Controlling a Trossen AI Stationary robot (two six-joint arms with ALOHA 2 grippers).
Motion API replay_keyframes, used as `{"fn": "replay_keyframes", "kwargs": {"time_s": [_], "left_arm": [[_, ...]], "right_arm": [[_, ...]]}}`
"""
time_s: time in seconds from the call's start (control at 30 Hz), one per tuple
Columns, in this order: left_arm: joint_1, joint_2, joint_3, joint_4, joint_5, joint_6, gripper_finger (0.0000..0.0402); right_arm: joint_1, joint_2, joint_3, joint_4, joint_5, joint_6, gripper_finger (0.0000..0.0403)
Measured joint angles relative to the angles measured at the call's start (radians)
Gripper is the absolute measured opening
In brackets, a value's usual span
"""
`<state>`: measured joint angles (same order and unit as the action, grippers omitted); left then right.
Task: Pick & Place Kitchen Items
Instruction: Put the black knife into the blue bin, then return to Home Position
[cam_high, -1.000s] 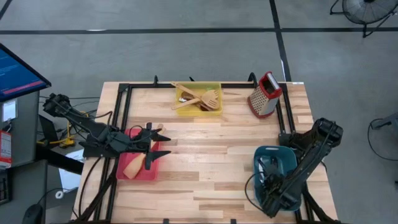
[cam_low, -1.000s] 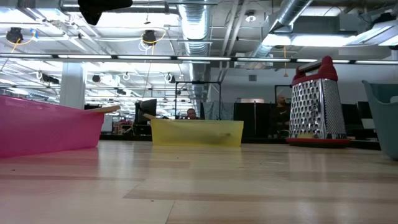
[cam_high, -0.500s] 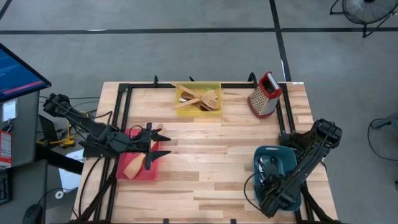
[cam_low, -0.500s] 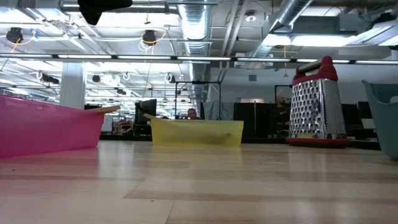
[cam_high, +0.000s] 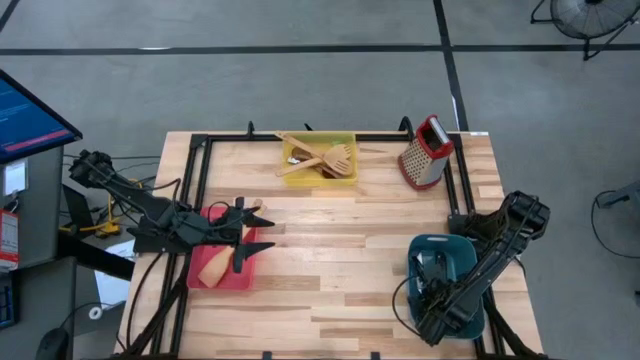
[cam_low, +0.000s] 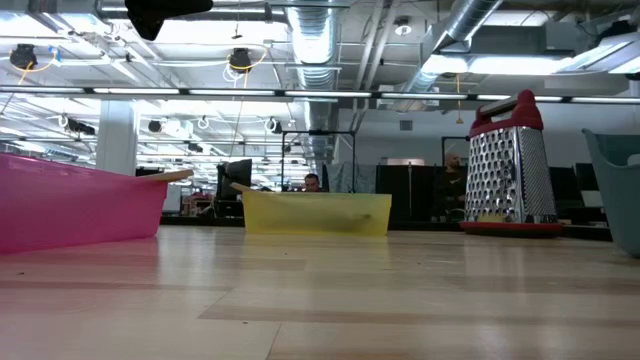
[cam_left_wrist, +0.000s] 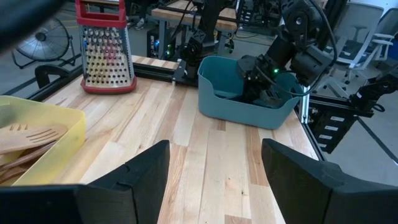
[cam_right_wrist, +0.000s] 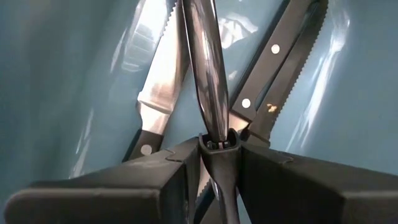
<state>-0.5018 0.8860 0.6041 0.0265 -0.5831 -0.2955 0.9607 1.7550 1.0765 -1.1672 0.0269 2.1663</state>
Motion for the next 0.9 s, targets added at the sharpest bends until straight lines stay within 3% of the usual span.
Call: {"fn": "replay_keyframes", "kwargs": {"time_s": [0.27,0.6,0.9], "left_arm": [[0.000,0.000,0.000,0.000,0.000,0.000,0.0237],[0.000,0.000,0.000,0.000,0.000,0.000,0.0237],[0.000,-0.040,0.000,0.098,0.004,-0.001,0.0237]], "right_arm": [[0.000,0.000,-0.003,0.002,0.000,0.000,0.0097],[-0.001,0.000,-0.003,0.001,0.000,-0.013,0.0157],[-0.061,-0.147,0.093,-0.104,0.028,-0.280,0.0200]]}}
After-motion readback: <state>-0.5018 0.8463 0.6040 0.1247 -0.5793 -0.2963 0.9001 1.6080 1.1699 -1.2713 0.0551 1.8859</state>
